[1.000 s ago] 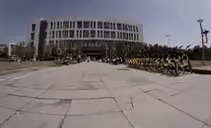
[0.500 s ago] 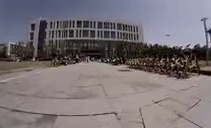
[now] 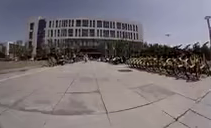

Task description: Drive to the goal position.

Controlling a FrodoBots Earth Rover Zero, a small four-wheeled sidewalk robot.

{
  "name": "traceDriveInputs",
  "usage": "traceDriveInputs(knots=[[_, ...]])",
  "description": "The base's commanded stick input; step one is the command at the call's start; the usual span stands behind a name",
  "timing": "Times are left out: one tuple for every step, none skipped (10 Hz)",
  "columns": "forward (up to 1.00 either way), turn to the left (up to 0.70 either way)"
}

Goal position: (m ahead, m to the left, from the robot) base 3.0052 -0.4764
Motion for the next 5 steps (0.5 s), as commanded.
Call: traceDriveInputs(knots=[[1.0,0.0],[1.0,0.0],[1.0,0.0],[1.0,0.0],[1.0,0.0]])
